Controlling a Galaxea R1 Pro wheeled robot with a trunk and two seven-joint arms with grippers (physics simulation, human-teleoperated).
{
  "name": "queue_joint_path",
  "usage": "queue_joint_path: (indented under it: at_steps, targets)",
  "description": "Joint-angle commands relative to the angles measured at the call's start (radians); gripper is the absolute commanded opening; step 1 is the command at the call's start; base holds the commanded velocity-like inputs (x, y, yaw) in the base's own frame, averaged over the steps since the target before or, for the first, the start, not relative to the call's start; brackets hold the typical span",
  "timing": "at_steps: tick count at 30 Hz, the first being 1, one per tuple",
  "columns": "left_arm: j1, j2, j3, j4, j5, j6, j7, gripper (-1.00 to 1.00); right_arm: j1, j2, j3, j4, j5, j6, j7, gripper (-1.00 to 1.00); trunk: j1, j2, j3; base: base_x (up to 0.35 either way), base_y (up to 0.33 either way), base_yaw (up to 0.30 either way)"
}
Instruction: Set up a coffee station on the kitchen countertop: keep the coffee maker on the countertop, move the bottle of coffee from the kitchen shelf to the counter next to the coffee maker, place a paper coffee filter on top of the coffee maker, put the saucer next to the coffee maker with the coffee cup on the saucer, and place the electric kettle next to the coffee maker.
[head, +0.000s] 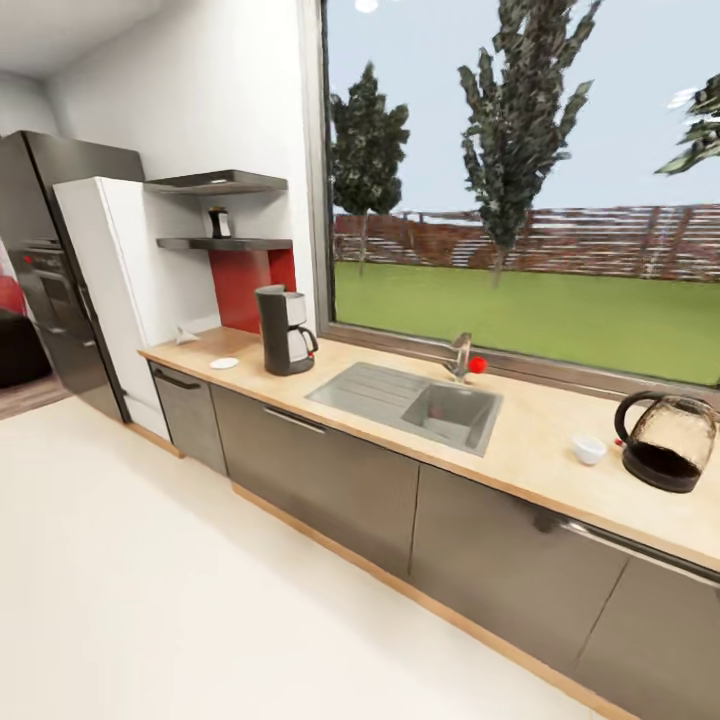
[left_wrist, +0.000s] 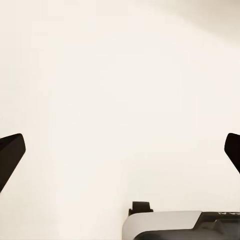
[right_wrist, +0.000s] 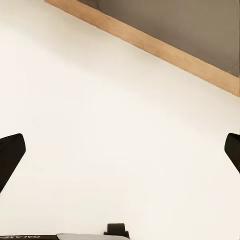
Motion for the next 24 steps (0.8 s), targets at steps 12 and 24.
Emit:
queue_joint_path:
  at_steps: [12,24]
  targets:
    - [0.0,0.0,0.0,0.001,0.0,-0.005,0.001,1.0,0.0,0.0,-0.002,0.001,0.001,-0.003,0.0,1.0,0.001,0.0,0.0,0.334,0.0,0.274]
    - [0.001,0.0,0.0,0.0,0.001,-0.005,0.001,1.0,0.0,0.0,-0.002,0.001,0.001,-0.003,0.0,1.0,0.001,0.0,0.0,0.334,0.083,0.274]
